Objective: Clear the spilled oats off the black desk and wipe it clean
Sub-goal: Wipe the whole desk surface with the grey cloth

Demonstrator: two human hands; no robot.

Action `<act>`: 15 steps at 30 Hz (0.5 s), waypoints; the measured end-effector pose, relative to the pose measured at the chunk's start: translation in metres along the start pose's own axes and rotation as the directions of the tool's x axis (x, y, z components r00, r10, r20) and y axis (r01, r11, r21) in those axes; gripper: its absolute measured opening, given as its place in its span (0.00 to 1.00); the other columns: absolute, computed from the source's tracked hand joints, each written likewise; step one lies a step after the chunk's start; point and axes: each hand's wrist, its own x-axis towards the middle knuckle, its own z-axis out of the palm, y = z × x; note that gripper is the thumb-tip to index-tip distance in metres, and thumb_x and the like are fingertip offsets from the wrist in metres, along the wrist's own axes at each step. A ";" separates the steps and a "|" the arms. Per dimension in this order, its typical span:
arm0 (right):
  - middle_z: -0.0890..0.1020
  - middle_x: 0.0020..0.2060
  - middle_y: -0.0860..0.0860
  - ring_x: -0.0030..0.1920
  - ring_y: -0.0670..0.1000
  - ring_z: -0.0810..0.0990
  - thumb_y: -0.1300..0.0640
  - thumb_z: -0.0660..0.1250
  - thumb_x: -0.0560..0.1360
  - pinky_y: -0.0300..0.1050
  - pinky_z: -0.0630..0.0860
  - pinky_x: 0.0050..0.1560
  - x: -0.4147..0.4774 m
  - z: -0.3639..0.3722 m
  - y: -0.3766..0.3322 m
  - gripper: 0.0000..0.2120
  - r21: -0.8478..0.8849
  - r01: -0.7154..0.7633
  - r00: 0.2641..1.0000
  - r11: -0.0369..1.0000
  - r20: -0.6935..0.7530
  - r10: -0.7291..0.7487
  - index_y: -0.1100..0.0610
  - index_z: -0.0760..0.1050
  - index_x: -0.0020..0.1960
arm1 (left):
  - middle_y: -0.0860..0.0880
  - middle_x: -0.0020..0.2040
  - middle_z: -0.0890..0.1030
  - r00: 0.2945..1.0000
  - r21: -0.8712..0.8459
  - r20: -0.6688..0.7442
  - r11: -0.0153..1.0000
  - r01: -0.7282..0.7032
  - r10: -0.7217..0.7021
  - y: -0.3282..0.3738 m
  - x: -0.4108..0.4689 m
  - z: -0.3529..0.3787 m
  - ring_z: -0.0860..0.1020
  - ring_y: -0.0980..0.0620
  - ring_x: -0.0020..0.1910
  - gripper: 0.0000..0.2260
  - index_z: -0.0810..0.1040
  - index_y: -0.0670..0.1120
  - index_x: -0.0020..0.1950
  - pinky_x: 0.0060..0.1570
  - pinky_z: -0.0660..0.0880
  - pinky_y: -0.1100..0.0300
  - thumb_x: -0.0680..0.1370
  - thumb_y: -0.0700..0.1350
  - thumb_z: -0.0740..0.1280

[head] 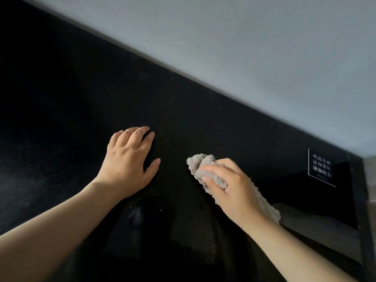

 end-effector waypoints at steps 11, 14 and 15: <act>0.74 0.64 0.52 0.64 0.57 0.70 0.44 0.54 0.79 0.56 0.69 0.63 0.167 -0.018 0.062 0.20 -0.283 -0.443 0.863 0.851 -0.393 0.318 0.49 0.76 0.63 | 0.43 0.68 0.72 0.997 0.003 -0.066 0.999 -0.038 0.038 -0.003 0.003 0.004 0.69 0.42 0.67 0.29 0.73 0.40 0.68 0.68 0.63 0.44 0.75 0.58 0.58; 0.75 0.63 0.51 0.61 0.57 0.71 0.49 0.59 0.80 0.52 0.69 0.57 0.134 0.007 0.042 0.14 -0.370 -0.279 0.931 0.886 -0.330 0.155 0.50 0.78 0.62 | 0.42 0.68 0.72 0.997 0.010 -0.061 0.999 -0.038 0.039 -0.004 0.003 0.009 0.69 0.42 0.67 0.28 0.73 0.40 0.68 0.67 0.63 0.44 0.76 0.58 0.58; 0.76 0.62 0.51 0.59 0.56 0.72 0.51 0.62 0.79 0.50 0.70 0.56 0.116 0.015 0.035 0.13 -0.354 -0.205 0.954 0.912 -0.280 0.105 0.50 0.78 0.61 | 0.42 0.68 0.72 0.998 0.014 -0.057 0.999 -0.042 0.042 -0.005 0.002 0.011 0.69 0.42 0.67 0.28 0.73 0.40 0.68 0.67 0.63 0.44 0.76 0.58 0.58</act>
